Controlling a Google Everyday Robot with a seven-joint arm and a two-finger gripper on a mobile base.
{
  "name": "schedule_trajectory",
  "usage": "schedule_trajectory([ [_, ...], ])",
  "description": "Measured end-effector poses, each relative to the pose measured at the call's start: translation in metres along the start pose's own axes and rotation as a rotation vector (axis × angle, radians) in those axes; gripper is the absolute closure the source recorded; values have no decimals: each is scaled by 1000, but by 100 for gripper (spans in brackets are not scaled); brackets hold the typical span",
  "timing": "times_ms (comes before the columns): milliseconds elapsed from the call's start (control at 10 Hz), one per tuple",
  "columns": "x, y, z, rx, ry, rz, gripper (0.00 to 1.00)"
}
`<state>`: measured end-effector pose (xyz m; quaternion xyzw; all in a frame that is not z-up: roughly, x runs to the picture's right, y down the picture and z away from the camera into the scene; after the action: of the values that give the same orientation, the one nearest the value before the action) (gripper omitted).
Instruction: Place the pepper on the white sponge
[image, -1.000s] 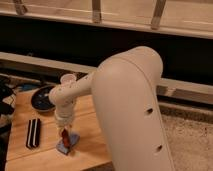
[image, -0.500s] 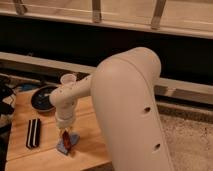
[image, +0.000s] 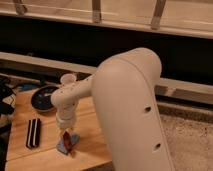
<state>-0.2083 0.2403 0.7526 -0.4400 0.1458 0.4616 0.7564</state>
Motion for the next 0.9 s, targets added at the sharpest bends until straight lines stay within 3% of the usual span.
schedule_trajectory([
  [300,2,0,2,-2,2,0,36],
  [900,7,-2,4,-5,3,5,36],
])
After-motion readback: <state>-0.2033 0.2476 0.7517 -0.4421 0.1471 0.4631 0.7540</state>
